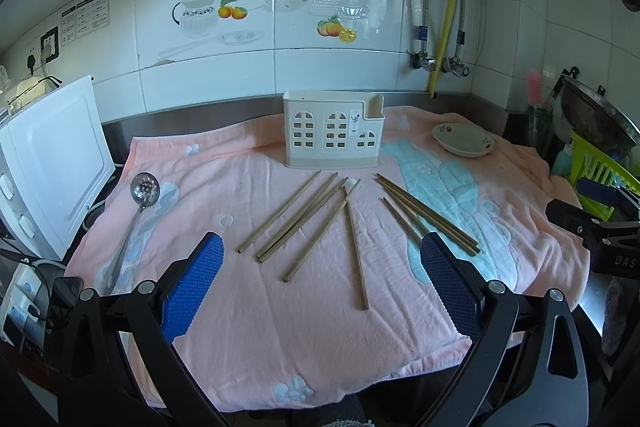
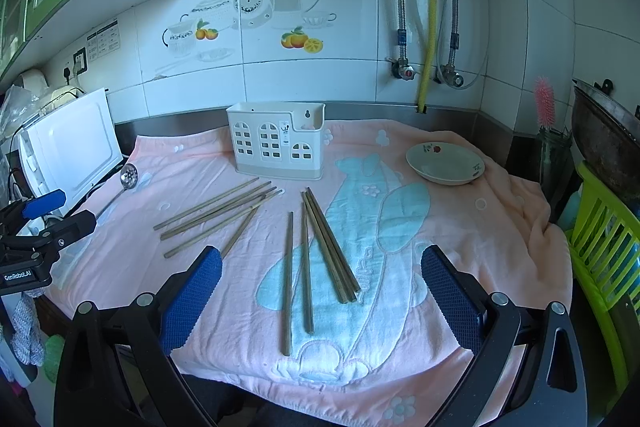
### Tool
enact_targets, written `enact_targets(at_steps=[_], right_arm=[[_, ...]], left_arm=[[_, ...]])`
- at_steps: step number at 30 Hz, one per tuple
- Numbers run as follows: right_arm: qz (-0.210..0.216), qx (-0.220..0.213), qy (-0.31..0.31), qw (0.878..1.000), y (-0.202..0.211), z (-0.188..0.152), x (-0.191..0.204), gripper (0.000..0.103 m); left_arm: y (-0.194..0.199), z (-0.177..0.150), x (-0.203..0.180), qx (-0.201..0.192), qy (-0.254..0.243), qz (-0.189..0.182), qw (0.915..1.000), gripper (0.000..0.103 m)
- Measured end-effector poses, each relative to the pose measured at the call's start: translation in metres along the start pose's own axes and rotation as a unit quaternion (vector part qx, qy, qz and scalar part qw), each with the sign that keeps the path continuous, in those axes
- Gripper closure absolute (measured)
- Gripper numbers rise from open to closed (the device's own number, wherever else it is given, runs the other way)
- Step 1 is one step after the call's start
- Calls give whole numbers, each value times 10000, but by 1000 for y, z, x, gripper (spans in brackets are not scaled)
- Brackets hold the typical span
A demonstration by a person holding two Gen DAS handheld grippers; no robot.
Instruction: Organize utensils
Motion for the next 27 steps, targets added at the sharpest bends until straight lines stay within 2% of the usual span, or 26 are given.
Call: enact_targets(at_steps=[27], right_arm=[[1, -35, 63, 10000, 2, -1, 3, 6]], left_arm=[[0, -1, 4, -39, 17, 26, 10000, 6]])
Point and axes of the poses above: each gripper's, at about its wrist camera, not at the fingertips, and y roughly against the way its jaws point, x to its left, z to its top, the point moved 2 cm from there along -y, roughly the way its jaws point, and after that the axes turned 10 degrees about x, right-handed, at the moved point
